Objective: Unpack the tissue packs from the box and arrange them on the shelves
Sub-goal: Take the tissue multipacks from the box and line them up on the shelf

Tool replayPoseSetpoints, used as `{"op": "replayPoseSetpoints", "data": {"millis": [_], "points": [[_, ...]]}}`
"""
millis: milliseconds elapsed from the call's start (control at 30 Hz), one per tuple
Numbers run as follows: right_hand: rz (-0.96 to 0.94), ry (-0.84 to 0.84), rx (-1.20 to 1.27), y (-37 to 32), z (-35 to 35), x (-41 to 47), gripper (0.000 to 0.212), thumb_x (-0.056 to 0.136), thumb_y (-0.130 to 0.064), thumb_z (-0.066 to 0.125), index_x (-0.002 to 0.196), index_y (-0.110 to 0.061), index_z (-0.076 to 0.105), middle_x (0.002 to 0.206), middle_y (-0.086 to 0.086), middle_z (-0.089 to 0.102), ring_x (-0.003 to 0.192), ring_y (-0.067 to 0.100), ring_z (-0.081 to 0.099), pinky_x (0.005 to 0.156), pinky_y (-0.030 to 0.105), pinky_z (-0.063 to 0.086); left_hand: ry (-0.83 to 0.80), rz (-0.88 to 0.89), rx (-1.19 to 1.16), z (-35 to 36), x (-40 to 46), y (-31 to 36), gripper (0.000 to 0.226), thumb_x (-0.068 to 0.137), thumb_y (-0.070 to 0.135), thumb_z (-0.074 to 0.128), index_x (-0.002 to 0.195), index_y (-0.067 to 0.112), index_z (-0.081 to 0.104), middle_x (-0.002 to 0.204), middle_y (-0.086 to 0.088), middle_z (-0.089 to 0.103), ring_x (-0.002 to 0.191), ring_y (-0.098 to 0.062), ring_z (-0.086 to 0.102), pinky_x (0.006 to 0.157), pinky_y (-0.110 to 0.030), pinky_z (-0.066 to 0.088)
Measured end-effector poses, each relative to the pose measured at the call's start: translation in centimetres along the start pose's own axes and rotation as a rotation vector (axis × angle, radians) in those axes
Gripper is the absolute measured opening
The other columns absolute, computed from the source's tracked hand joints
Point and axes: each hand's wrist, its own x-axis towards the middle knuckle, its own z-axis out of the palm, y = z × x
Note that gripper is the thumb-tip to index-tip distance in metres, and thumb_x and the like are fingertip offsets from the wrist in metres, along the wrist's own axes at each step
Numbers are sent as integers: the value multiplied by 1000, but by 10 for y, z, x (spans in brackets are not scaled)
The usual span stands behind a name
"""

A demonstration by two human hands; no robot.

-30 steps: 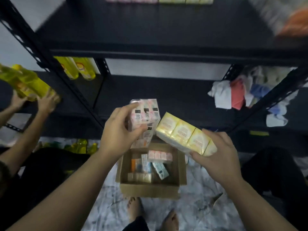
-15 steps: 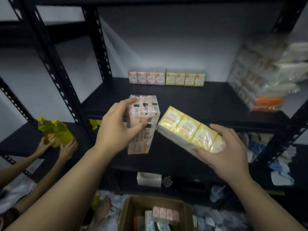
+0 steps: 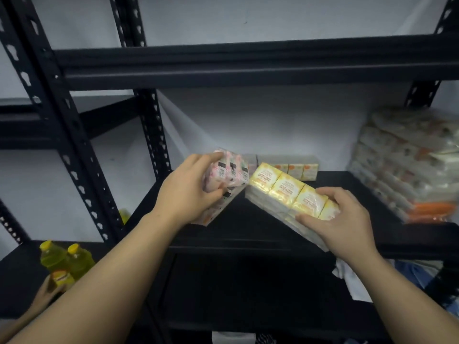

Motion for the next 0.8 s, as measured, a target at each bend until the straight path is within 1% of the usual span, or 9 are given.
{"op": "replayPoseSetpoints", "data": {"millis": [100,200,300,367,433,533,600,700,800], "points": [[44,-14,-43,8,17,11,60,63,-40,94,115,-37,63,108,-18,57,100,5,56,69,25,46,-73,41,6,19,12,-18,68,89,46,75,148,48,43,129,17,53,107,-12,59,84,-36,55],[83,-37,-74,20,32,14,65,64,-40,95,120,-36,63,110,-17,57,100,6,57,69,21,44,-82,66,-22,41,17,-30,71,88,44,75,150,51,41,128,16,53,115,-10,53,88,-32,52],[124,-65,-82,31,42,18,74,64,-40,95,129,-36,60,115,-15,60,104,6,57,72,18,43,-99,72,-51,59,20,-33,72,88,45,74,152,49,41,128,15,54,119,-11,50,96,-34,50],[136,-79,-101,35,42,24,76,65,-41,95,132,-36,58,117,-15,60,107,7,58,74,21,44,-117,87,-41,70,22,-33,75,88,46,74,154,47,38,136,16,56,125,-12,49,105,-38,46],[120,-106,-156,38,40,31,76,66,-45,93,133,-36,58,118,-15,59,109,8,57,81,28,49,-148,59,-50,80,21,-33,79,87,43,76,156,44,37,144,16,55,130,-13,47,108,-38,40],[85,-166,-276,41,35,43,69,68,-56,87,129,-35,62,113,-17,58,109,10,56,94,40,52,-174,21,-53,92,16,-37,74,85,42,77,151,39,45,142,15,58,128,-13,48,109,-44,43],[57,-223,-326,42,32,51,61,70,-60,84,123,-36,64,108,-20,57,106,10,54,95,44,50,-168,24,-46,97,14,-40,67,84,42,77,146,36,52,137,15,59,126,-12,49,106,-47,46],[26,-302,-355,42,28,63,57,72,-61,82,120,-36,64,106,-20,55,101,8,54,93,44,51,-158,22,-13,99,16,-40,66,82,41,79,143,34,54,137,15,60,125,-13,50,105,-42,44],[18,-347,-354,46,24,77,58,71,-61,81,120,-35,65,109,-17,57,100,8,56,90,41,53,-147,-15,45,98,20,-43,65,80,40,81,140,34,57,136,14,61,125,-16,50,102,-42,43]]}}
